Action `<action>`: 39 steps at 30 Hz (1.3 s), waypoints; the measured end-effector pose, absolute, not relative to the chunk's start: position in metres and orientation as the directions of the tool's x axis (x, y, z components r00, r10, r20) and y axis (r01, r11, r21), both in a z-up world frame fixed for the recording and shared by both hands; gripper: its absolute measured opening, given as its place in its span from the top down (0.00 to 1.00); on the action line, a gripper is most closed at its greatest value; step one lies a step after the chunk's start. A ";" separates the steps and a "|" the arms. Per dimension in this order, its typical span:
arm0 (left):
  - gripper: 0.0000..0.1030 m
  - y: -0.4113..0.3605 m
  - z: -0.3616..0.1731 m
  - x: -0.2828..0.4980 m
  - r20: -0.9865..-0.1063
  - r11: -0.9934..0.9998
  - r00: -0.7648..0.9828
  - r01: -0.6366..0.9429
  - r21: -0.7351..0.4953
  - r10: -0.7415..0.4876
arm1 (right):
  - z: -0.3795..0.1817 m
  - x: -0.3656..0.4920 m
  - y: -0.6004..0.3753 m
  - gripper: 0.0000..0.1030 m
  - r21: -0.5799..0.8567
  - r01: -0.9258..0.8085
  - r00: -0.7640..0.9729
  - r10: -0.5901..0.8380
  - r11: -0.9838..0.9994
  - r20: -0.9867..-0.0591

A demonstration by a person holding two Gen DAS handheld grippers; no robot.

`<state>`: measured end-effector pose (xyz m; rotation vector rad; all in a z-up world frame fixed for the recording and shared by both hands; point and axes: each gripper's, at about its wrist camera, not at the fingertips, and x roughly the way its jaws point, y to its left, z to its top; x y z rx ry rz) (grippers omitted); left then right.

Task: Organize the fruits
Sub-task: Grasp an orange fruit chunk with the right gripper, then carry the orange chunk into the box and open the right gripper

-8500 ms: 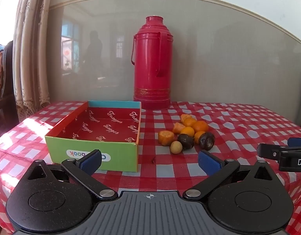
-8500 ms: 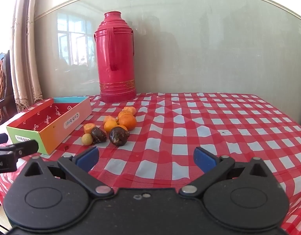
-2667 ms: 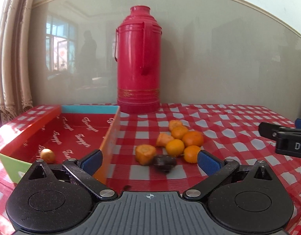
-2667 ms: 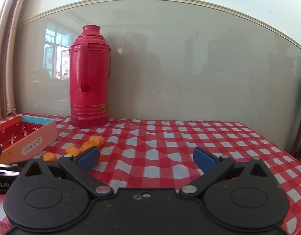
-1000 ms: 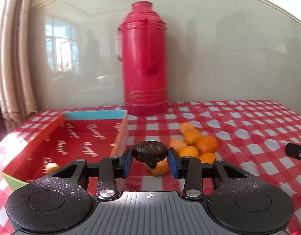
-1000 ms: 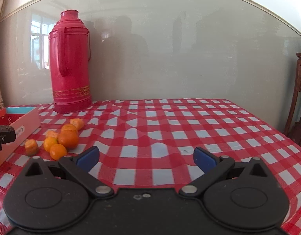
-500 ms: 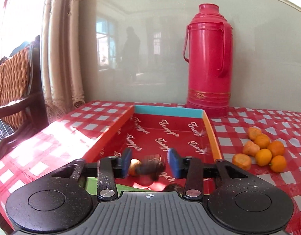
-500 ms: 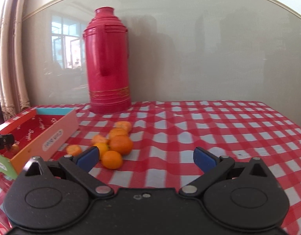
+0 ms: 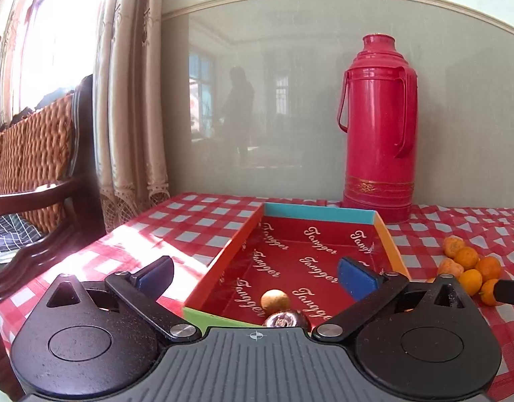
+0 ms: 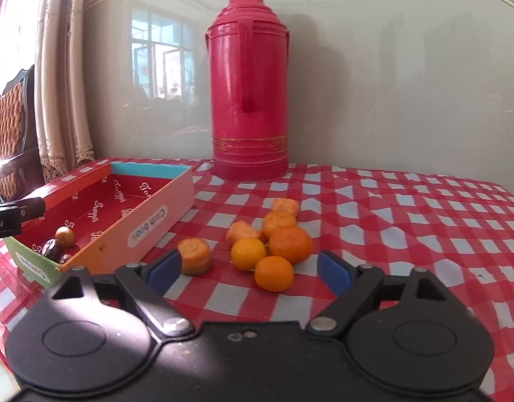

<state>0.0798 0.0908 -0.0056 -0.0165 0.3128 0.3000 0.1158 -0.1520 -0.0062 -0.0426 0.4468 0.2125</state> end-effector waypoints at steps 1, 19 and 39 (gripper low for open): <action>0.00 0.094 -0.006 0.079 -0.307 0.954 0.906 -0.298 0.032 0.293 | -0.007 0.118 -0.149 0.24 0.001 -0.220 0.877 0.198 0.976 -0.438; 0.00 0.186 -0.019 0.058 -0.343 0.866 0.825 -0.496 -0.057 0.450 | -0.023 0.157 -0.095 0.59 -0.035 -0.309 0.819 0.247 0.950 -0.519; 0.00 0.223 -0.028 0.045 -0.369 0.834 0.782 -0.551 -0.031 0.503 | -0.008 0.158 -0.082 0.77 0.010 -0.265 0.877 0.245 0.964 -0.414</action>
